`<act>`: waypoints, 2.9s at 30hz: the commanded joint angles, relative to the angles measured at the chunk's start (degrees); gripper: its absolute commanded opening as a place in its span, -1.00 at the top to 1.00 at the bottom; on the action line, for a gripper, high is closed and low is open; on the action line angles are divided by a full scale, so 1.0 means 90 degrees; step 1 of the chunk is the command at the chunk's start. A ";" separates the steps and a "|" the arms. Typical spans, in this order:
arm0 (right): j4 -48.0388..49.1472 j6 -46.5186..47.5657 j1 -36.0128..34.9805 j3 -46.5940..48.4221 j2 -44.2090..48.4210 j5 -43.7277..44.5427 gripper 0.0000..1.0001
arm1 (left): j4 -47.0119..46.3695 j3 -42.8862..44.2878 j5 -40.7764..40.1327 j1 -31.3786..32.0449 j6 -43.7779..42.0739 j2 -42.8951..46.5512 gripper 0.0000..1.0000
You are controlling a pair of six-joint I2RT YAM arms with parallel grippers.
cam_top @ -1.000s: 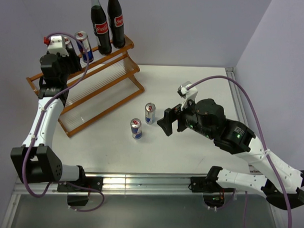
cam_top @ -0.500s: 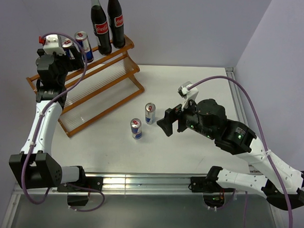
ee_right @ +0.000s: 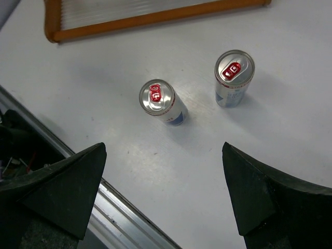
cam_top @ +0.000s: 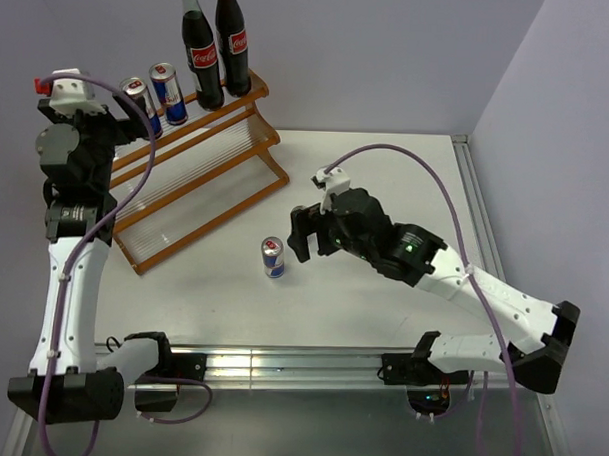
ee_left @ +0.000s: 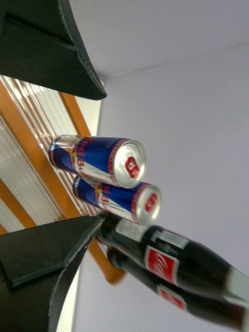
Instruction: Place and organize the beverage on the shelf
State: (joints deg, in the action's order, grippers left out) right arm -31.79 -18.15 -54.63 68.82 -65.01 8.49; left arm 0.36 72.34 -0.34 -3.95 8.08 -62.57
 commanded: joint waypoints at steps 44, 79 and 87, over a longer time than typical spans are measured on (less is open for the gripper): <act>0.0134 0.0191 -0.0385 0.1504 -0.3832 0.0697 0.19 | 0.2372 -0.0840 0.0290 0.1649 0.0167 0.0986 -0.99; -0.1965 0.0015 0.0582 0.0713 0.0007 0.0356 0.34 | -0.2441 -0.4091 -0.0763 0.7127 0.0197 0.0467 -0.99; -0.2395 0.0035 0.0153 0.1239 -0.0149 0.0472 0.36 | -0.3692 -0.4658 -0.2207 0.8426 -0.1141 0.0370 -0.99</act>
State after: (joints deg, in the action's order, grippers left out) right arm -53.98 -18.13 -51.62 74.32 -66.92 11.97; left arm -22.92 30.96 -13.13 68.69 4.51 -59.42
